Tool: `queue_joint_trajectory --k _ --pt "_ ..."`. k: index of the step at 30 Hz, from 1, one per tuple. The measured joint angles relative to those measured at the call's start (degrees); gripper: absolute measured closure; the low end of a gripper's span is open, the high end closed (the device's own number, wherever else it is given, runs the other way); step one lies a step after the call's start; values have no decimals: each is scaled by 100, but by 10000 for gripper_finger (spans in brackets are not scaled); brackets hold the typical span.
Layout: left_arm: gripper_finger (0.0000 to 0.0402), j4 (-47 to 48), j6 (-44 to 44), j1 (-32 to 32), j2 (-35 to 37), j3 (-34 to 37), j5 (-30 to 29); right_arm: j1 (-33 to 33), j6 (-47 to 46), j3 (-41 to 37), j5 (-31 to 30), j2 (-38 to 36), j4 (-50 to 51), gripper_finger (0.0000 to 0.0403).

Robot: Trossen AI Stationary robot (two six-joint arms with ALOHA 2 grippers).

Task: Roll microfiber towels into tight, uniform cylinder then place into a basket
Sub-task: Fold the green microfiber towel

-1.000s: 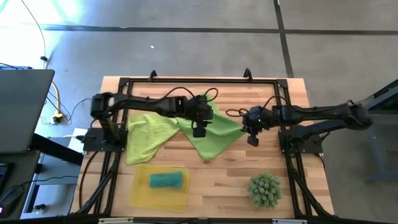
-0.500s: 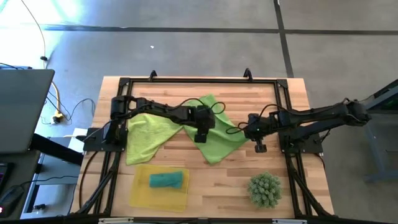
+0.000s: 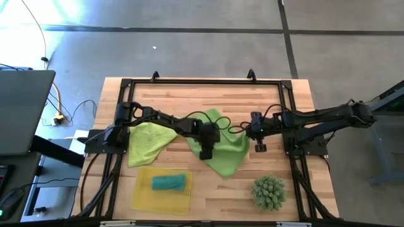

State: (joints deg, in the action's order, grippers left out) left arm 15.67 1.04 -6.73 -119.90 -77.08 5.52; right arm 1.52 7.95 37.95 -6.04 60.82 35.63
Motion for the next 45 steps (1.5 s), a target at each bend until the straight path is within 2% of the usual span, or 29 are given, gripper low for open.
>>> queue_joint_trajectory --k 3,6,10,14,16,20,24,32,37,45 --pt "286 -720 57 122 -1 0 697 0 4 0 -2 0 -191 403" --pt "286 -1345 -154 218 1 0 799 0 4 0 -3 0 -302 403" --pt "286 -1456 -594 214 87 -162 -110 0 -42 2 -14 -4 -332 403" --pt "286 -702 -1525 113 174 -424 -1446 0 -54 2 -17 -4 -324 403" --pt "286 -387 -1928 15 189 -433 -1842 0 -55 2 -29 -4 -319 403" --pt "286 351 -2337 -292 183 -424 -1729 0 -50 2 -309 -4 -307 403" --pt "286 703 -2457 -563 130 -417 -1743 -2 -40 2 -511 -4 -327 403" --pt "286 760 -2225 -950 131 -422 -1723 -2 -41 2 -531 -3 -332 403" --pt "286 772 -2544 -956 40 -422 -1502 -2 -12 2 -530 -2 -341 403" --pt "286 588 -2750 -904 -247 -437 -1672 -2 -1 2 -528 -2 -384 403"
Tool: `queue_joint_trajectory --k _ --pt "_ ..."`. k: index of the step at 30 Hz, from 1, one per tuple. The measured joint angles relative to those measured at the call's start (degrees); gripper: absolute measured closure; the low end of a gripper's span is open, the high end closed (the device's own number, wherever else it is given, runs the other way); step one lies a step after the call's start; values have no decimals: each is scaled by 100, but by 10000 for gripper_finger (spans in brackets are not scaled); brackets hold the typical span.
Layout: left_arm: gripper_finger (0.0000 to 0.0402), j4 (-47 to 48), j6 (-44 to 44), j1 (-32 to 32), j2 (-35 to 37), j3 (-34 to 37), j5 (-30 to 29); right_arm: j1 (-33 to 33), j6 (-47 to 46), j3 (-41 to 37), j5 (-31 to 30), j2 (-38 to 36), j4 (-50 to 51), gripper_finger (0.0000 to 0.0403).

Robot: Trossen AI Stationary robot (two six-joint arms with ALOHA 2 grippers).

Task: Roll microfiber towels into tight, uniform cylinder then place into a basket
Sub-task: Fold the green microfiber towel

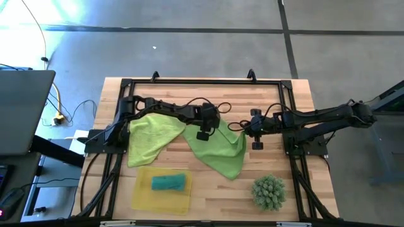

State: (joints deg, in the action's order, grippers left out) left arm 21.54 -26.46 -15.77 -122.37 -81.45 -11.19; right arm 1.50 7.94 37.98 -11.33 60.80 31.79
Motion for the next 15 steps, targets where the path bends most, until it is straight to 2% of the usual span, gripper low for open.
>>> queue_joint_trajectory --k 3,6,11,15 --pt "287 -2 110 22 -48 -11 -315 0 -4 0 2 0 -6 403" --pt "287 143 590 58 -43 -13 -169 0 -11 0 4 0 -2 403" --pt "287 617 2266 103 -9 -13 1263 0 5 0 6 0 20 403" --pt "287 512 3618 311 -17 -1 2165 0 123 0 26 0 13 403"
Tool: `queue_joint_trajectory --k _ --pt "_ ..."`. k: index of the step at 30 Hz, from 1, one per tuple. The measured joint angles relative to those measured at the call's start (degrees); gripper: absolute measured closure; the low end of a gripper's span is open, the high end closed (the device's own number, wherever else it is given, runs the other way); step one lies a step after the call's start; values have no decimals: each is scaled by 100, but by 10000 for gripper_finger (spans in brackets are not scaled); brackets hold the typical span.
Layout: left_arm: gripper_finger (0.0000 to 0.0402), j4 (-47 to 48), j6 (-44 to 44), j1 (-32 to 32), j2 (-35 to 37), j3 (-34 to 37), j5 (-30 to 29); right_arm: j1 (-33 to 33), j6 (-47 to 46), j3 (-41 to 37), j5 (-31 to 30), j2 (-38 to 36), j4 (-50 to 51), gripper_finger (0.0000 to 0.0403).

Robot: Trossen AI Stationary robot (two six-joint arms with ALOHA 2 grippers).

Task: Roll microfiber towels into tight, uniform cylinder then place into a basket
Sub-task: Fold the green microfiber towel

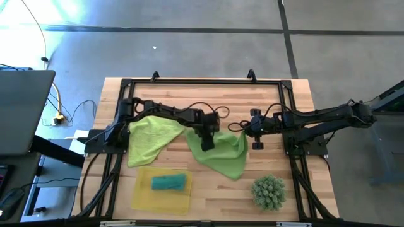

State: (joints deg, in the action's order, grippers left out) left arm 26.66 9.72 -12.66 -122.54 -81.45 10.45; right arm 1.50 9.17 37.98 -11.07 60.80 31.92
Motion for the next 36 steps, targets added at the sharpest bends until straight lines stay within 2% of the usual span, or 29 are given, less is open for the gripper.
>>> queue_joint_trajectory --k 4,7,12,15,20,24,28,36 --pt "287 -782 433 164 -47 18 491 0 33 0 -41 0 -2 403" --pt "287 -1090 715 236 -87 -145 608 0 1 0 -48 0 -2 403" --pt "287 -1215 922 189 -61 -759 278 0 -9 0 -50 0 -1 403" --pt "287 -1143 268 127 -58 -1087 -55 0 -9 0 -55 0 0 403" --pt "287 185 -1350 120 -48 -1349 -221 0 -11 0 -58 0 11 403" --pt "287 1411 -2161 210 -48 -1352 -309 0 -2 0 -61 0 13 403" --pt "287 1974 -2214 355 -48 -1304 -408 0 19 0 -66 0 13 403" --pt "287 1851 -1683 768 -120 -820 -394 0 33 0 -66 0 9 403"
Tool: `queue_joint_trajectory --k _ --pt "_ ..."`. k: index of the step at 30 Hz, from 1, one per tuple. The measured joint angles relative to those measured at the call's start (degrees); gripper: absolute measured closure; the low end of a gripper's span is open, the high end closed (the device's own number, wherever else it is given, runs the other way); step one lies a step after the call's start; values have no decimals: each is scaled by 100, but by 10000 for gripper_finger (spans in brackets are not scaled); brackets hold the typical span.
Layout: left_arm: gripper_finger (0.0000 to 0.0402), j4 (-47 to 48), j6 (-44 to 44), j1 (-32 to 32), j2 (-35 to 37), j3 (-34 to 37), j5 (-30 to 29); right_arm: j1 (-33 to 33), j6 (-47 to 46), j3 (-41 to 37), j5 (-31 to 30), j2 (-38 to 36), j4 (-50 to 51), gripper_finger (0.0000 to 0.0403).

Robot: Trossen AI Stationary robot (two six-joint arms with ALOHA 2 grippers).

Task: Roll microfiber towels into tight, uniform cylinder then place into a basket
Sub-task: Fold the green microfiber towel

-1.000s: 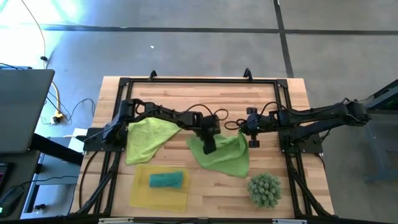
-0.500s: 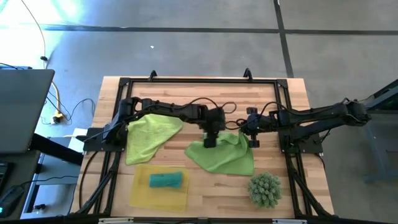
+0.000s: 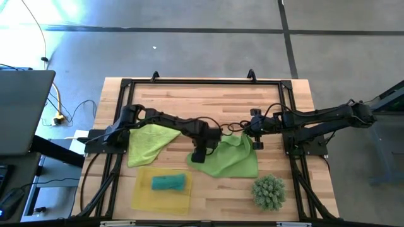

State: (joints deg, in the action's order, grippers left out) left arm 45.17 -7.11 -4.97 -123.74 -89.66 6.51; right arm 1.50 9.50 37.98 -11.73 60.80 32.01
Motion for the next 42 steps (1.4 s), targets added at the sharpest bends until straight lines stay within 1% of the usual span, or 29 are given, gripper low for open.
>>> queue_joint_trajectory --k 3,5,7,11,15,17,19,21,23,28,32,42 --pt "287 -235 297 124 -9 78 279 -1 0 0 0 0 -2 403" --pt "287 -457 403 182 -22 82 590 -2 0 0 0 0 -8 403" --pt "287 -629 367 244 -26 86 610 -2 0 0 0 0 -11 403" --pt "287 -1024 253 332 -31 79 196 -2 14 0 1 0 -14 403" --pt "287 -931 203 328 -22 -153 -375 -2 10 0 2 0 -11 403" --pt "287 -705 21 336 -18 -326 -741 -2 2 0 2 0 -11 403" --pt "287 -514 -272 355 -5 -418 -1245 -2 -6 0 2 0 -11 403" --pt "287 -432 -493 363 0 -407 -1762 -2 -39 0 3 0 -11 403" --pt "287 -356 -627 356 -2 -343 -2040 -1 -45 0 4 0 -9 403" --pt "287 -360 -793 223 -2 -128 -2351 -2 -46 0 4 0 -9 403" --pt "287 -293 -767 170 -2 -123 -2490 -2 -46 0 4 0 -9 403" --pt "287 137 -811 537 -2 -359 -2525 -2 -46 0 7 0 -9 403"
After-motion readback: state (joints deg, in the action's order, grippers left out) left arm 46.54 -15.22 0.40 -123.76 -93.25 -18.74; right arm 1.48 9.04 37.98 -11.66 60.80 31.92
